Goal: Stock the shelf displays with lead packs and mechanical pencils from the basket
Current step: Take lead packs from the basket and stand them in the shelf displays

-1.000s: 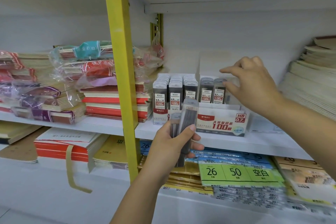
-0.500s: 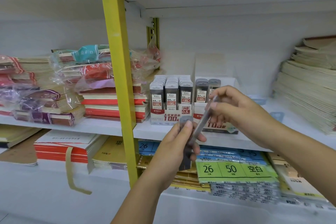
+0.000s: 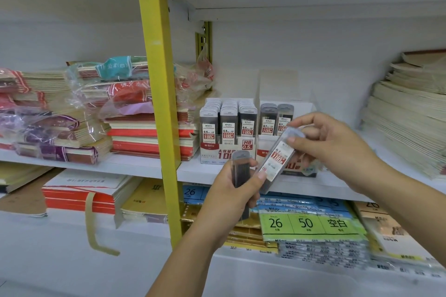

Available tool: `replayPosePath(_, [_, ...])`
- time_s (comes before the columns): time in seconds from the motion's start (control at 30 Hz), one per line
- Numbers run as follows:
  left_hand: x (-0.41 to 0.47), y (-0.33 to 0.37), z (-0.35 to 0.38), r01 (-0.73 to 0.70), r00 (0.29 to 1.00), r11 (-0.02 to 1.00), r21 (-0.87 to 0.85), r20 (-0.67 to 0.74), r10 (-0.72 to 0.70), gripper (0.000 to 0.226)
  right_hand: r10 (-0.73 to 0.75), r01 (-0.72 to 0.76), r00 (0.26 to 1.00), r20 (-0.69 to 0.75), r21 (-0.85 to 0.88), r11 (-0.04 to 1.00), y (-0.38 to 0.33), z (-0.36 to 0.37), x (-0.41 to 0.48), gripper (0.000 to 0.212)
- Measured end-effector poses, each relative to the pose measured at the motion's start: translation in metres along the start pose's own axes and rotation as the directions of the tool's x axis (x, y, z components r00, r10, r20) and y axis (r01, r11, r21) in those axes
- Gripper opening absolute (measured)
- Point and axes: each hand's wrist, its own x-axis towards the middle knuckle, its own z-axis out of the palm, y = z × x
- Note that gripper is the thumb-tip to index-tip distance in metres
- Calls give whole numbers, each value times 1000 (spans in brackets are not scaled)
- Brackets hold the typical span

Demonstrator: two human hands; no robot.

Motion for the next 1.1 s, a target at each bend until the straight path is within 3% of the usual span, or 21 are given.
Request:
replayPosePath(0.13, [1, 3, -2, 14, 1000, 998, -54, 9, -14, 12, -314, 284, 922, -225, -156, 946, -26, -28, 18, 21])
replayPosePath(0.23, [3, 3, -3, -31, 999, 998, -49, -25, 30, 10, -439, 339, 878, -193, -396, 853, -30, -41, 40, 27])
replayPosePath(0.37, [4, 5, -3, -101, 991, 995, -24, -93, 98, 20, -428, 288, 903, -42, -680, 674, -15, -39, 62, 23])
replayPosePath(0.57, [2, 6, -2, -138, 986, 989, 43, -90, 142, 26, -337, 255, 941, -35, -579, 774, -11, -35, 81, 26])
replayPosePath(0.8, [3, 7, -6, -146, 982, 989, 14, -115, 147, 23, -401, 264, 911, -96, -611, 747, -7, -34, 85, 24])
replayPosePath(0.97, [2, 7, -6, -140, 984, 990, 12, -112, 140, 29, -278, 209, 960, 16, -701, 682, 7, -30, 85, 18])
replayPosePath(1.1, [2, 9, -5, -144, 984, 990, 0, -108, 143, 38, -267, 152, 964, 10, -841, 520, 12, -30, 85, 20])
